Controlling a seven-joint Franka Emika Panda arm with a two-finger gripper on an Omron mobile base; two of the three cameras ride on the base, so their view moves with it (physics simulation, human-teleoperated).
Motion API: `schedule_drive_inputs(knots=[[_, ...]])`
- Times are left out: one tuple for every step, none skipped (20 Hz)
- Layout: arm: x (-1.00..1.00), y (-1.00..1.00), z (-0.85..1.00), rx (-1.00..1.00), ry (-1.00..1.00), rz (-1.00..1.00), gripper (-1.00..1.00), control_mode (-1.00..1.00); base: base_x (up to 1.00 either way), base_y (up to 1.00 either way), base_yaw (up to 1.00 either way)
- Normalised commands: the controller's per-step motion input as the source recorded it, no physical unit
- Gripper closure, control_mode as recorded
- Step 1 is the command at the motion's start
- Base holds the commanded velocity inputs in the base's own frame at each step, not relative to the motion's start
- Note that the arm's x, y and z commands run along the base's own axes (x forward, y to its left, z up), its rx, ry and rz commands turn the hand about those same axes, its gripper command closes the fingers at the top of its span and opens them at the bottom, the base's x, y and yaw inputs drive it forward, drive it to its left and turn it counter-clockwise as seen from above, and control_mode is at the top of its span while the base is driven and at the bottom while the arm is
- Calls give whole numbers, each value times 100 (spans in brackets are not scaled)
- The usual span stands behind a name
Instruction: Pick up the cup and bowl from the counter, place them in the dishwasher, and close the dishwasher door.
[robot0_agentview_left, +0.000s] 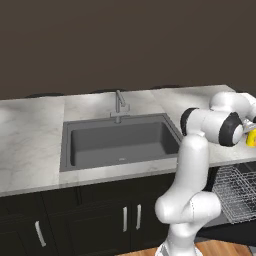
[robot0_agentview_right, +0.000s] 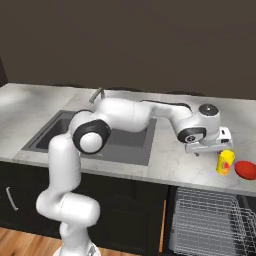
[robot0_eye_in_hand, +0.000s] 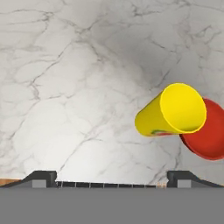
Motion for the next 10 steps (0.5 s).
schedule_drive_inputs(knots=[[28, -29, -16, 0, 1, 0, -100, -100, 0, 0, 0], [30, -29, -16, 0, 1, 0, -100, -100, 0, 0, 0], [31, -29, -16, 0, 1, 0, -100, -100, 0, 0, 0], [33, -29, -16, 0, 1, 0, -100, -100, 0, 0, 0], [34, -29, -16, 0, 1, 0, -100, -100, 0, 0, 0], [34, -27, -14, 0, 1, 0, -100, -100, 0, 0, 0], [36, -26, -15, 0, 2, 0, -100, -100, 0, 0, 0], [34, -24, -16, 0, 2, 0, -100, -100, 0, 0, 0], [35, -20, -17, 0, 2, 0, -100, -100, 0, 0, 0], [39, -14, -20, 0, 4, 0, -100, -100, 0, 0, 0]])
